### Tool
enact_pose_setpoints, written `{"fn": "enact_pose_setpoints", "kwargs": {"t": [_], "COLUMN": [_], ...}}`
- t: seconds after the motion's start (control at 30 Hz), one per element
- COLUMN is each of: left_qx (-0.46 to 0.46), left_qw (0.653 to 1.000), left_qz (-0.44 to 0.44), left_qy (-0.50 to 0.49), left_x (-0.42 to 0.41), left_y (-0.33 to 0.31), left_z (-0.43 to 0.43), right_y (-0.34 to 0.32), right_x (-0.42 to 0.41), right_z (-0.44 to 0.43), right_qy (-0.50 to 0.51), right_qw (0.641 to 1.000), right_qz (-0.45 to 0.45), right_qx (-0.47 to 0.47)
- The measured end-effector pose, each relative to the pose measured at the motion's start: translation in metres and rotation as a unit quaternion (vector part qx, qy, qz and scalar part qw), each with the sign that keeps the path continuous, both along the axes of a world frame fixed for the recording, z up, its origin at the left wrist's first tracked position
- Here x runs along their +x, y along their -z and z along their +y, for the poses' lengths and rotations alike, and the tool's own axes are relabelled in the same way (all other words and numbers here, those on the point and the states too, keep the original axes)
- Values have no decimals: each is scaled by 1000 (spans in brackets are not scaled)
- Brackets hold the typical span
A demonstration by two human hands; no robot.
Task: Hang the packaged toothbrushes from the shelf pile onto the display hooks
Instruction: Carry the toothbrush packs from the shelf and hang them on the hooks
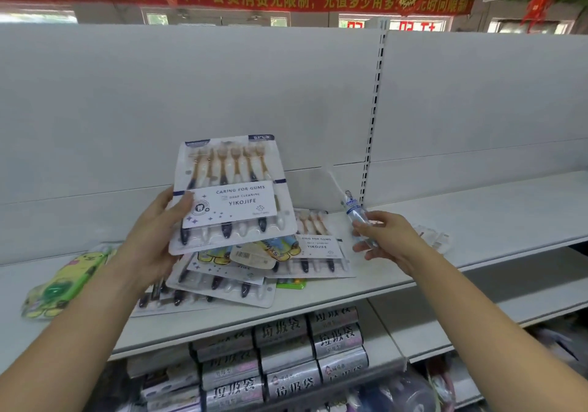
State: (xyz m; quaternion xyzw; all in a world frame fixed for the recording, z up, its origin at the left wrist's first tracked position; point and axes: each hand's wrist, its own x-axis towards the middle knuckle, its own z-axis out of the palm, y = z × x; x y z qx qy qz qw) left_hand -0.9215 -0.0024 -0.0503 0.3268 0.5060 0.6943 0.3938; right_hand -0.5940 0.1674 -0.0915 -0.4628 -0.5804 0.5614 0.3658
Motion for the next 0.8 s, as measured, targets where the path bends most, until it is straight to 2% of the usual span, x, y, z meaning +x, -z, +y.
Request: {"fn": "enact_pose_setpoints", "kwargs": {"t": [0.13, 0.37, 0.6, 0.8], "left_qx": [32, 25, 42, 36], "left_qw": [999, 991, 969, 928], "left_qz": [2, 54, 31, 35], "left_qy": [-41, -121, -242, -370], "left_x": [-21, -63, -96, -149], "left_y": [13, 41, 65, 90], "left_z": [-47, -151, -264, -400], "right_y": [-4, -1, -2, 14], "right_x": [-39, -126, -225, -335], "right_z": [-26, -79, -158, -256], "right_qy": [-40, -142, -276, -391], "right_qw": [997, 981, 953, 914], "right_qz": [67, 132, 125, 108], "right_qx": [-9, -5, 9, -21]}}
